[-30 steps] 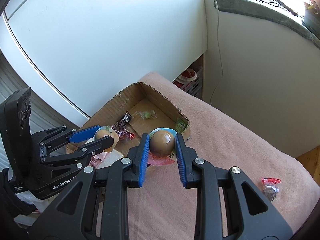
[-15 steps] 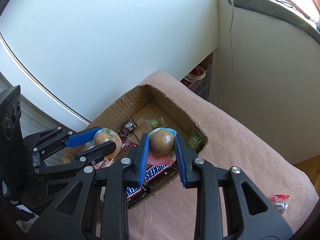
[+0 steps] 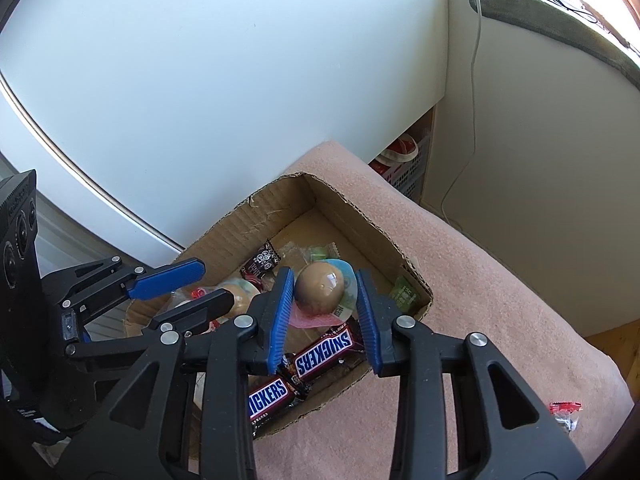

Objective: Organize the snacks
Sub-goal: 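Carry both round candies into the box and open both grippers, then move both tools back over the clear snack bag and yellow candy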

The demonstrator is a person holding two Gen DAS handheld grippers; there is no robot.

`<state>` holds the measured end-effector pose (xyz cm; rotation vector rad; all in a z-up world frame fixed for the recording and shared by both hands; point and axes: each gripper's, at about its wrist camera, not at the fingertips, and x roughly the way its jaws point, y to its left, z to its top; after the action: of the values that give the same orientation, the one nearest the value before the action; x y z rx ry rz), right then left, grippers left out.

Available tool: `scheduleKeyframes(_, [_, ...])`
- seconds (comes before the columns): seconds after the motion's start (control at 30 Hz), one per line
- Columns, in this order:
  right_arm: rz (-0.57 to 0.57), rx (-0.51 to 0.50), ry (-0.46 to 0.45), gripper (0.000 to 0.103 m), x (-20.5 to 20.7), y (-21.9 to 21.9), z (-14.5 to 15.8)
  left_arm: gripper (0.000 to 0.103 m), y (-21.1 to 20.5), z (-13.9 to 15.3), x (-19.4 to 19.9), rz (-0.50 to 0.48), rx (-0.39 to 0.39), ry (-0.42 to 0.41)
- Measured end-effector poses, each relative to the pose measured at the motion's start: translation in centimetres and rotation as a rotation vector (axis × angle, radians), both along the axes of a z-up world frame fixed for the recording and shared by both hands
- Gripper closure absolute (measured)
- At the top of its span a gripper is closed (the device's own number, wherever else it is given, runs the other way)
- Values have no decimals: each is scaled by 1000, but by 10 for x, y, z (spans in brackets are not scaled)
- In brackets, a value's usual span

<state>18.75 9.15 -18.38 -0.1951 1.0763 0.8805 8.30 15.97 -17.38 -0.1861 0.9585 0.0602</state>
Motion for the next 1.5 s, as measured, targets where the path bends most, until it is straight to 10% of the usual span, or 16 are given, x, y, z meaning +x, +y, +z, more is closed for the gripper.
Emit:
scheduleKeyframes(0.13, [-2,1,-6,66,-1,1,3,53,1,1,-3,15,13,-3])
scheduleKeyframes(0.47, [-49,-6,-46,31,3,-10,14,48,2,2,-2,13,27,-5])
scheduleKeyframes(1.5, [-322,-43,-86,31,-38,-186,20,45,-68,30,-5,-143,27,-59])
